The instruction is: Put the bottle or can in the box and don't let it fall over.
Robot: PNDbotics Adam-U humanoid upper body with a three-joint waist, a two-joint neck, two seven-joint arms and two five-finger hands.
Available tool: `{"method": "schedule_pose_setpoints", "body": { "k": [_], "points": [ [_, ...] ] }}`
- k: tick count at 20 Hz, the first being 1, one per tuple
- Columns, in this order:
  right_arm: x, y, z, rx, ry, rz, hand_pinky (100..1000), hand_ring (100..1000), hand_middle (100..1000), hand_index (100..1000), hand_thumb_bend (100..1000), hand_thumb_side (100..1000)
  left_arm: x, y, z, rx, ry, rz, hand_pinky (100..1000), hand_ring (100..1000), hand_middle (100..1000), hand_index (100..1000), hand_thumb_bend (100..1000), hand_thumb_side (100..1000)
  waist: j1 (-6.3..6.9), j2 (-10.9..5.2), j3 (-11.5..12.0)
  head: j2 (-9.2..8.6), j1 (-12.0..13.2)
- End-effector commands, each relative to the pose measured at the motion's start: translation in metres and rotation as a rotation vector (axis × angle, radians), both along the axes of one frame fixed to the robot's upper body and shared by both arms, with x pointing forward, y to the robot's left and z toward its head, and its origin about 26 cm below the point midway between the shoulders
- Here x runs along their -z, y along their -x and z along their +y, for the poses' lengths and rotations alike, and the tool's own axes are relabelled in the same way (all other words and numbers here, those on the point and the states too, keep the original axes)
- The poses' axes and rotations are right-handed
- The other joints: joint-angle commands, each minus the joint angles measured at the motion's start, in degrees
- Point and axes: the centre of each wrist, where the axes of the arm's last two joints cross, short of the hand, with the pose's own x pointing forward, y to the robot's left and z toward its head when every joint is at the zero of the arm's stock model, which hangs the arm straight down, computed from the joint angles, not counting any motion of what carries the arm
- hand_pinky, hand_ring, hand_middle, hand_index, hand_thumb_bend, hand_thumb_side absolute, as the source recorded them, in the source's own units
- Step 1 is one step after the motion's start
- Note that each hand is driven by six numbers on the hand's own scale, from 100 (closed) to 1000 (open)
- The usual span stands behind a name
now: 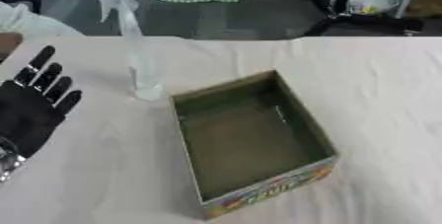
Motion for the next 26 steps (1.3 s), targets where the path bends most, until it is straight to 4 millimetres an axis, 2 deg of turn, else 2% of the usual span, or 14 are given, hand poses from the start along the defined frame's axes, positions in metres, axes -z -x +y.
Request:
{"method": "schedule_pose_setpoints", "body": {
  "k": [1,4,9,16,26],
  "points": [
    [-0.012,0.002,0.000,-0.002,0.032,-0.026,845,921,1000,995,100,691,-0.012,0.002,0.004,-0.027,-0.008,-0.027,100,234,339,964,459,1000,-0.07,-0.79,-0.05,0.23,0.28],
    [-0.012,0.002,0.000,-0.004,0.032,-0.027,845,921,1000,995,100,691,-0.011,0.001,0.007,-0.053,-0.009,0.005,100,151,326,945,466,1000,-0.07,-0.67,-0.10,0.20,0.31],
    [-0.012,0.002,0.000,-0.003,0.031,-0.027,845,922,1000,995,100,691,-0.004,-0.011,0.016,-0.104,-0.008,0.060,100,103,315,938,467,1000,-0.13,-0.47,-0.25,0.04,0.45],
    [-0.012,0.002,0.000,-0.007,0.030,-0.028,845,923,1000,995,100,691,0.001,-0.031,0.028,-0.139,-0.014,0.092,100,100,297,944,455,1000,-0.35,-0.09,-0.57,-0.17,0.86],
    [-0.012,0.001,0.001,-0.014,0.028,-0.031,846,924,1000,996,100,691,-0.007,-0.051,0.039,-0.083,-0.077,0.089,100,100,298,935,429,1000,-0.45,0.45,-1.08,-0.33,1.73]
  ]
}}
